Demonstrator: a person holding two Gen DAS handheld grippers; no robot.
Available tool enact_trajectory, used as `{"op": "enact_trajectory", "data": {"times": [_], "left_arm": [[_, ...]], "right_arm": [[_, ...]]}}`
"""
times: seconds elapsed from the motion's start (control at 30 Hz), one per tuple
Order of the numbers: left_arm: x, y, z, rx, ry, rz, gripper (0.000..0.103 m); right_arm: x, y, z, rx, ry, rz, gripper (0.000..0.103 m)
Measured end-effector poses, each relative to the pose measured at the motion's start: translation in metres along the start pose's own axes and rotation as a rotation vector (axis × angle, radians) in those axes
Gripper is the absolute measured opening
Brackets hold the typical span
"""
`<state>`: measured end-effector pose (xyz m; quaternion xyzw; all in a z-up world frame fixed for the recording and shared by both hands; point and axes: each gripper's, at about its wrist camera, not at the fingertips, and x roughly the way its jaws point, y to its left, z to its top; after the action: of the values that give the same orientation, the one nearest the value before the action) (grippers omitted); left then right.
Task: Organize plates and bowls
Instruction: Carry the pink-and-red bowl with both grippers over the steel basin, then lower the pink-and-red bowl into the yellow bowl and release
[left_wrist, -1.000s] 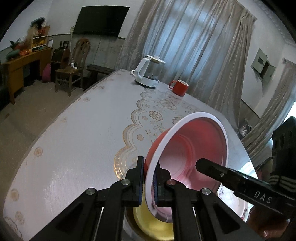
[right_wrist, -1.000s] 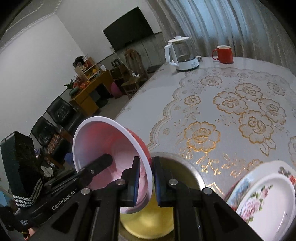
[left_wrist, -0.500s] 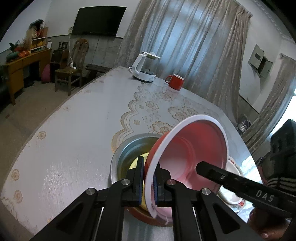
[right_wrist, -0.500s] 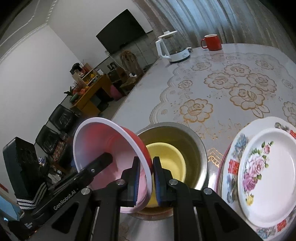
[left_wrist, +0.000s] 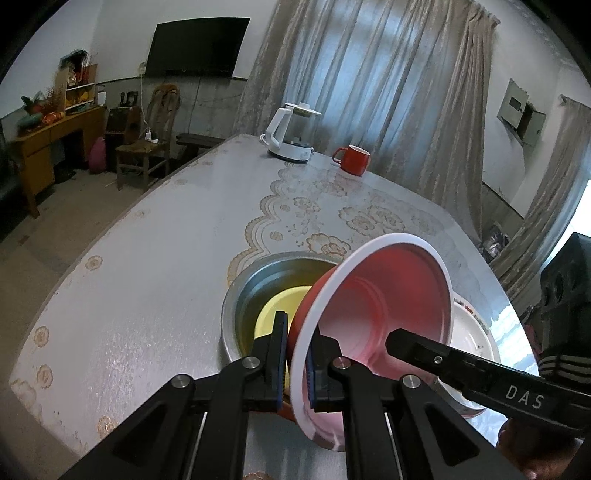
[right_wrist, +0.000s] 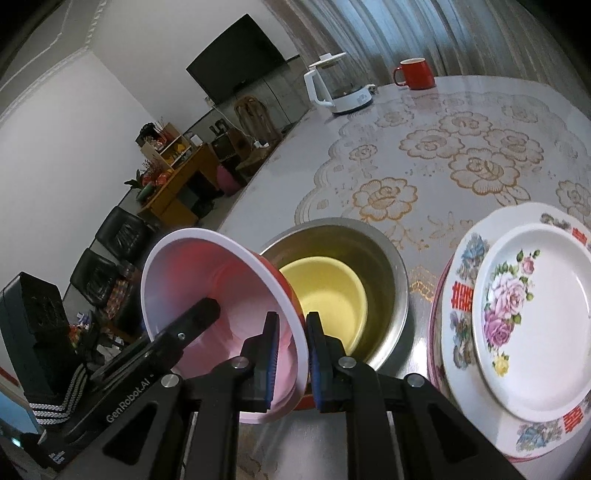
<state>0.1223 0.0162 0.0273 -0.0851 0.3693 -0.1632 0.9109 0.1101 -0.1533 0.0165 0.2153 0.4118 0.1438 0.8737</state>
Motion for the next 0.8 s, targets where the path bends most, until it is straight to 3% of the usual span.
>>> {"op": "enact_trajectory", "data": {"times": [0.8], "left_arm": [[0.021, -0.003, -0.01, 0.017, 0.052, 0.018, 0.009]], "right_arm": [[0.002, -0.01, -0.008, 0.03, 0.011, -0.03, 0.019]]}}
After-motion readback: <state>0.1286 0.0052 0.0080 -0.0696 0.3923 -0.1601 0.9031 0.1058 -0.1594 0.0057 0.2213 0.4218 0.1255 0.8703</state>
